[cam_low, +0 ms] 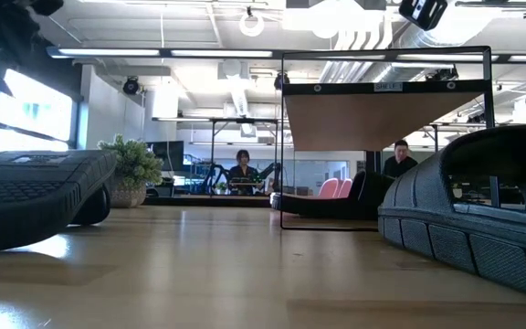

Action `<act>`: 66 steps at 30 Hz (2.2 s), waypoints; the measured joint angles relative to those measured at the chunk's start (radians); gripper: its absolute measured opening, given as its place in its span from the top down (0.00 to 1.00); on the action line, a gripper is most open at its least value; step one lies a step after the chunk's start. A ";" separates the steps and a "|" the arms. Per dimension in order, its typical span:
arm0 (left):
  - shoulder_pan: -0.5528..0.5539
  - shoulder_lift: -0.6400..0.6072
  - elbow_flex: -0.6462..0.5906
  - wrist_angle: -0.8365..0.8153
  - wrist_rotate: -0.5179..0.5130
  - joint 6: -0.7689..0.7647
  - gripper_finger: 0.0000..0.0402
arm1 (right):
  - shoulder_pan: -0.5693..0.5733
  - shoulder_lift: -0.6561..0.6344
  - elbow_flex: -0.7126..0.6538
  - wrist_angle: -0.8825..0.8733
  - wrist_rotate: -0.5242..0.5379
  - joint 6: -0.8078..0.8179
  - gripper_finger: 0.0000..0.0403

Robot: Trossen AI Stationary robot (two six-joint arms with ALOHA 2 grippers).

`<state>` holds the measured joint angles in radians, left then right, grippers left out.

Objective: Pick and place slides into the shelf
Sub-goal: Put the black slipper under the shelf

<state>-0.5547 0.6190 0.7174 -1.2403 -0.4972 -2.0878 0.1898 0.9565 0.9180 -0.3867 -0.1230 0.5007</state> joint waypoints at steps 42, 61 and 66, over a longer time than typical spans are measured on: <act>0.536 0.092 -0.244 0.406 0.357 0.264 0.70 | 0.000 0.000 0.000 -0.016 -0.087 -0.128 0.78; 0.535 0.080 -0.413 0.762 0.372 0.343 0.70 | 0.000 0.000 0.000 -0.015 -0.087 -0.089 0.78; 0.535 0.080 -0.413 0.774 0.376 0.396 0.70 | 0.000 0.000 0.000 -0.016 -0.086 -0.082 0.78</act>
<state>-0.0193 0.6991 0.3046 -0.4667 -0.1215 -1.6917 0.1902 0.9565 0.9176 -0.4023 -0.2092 0.4183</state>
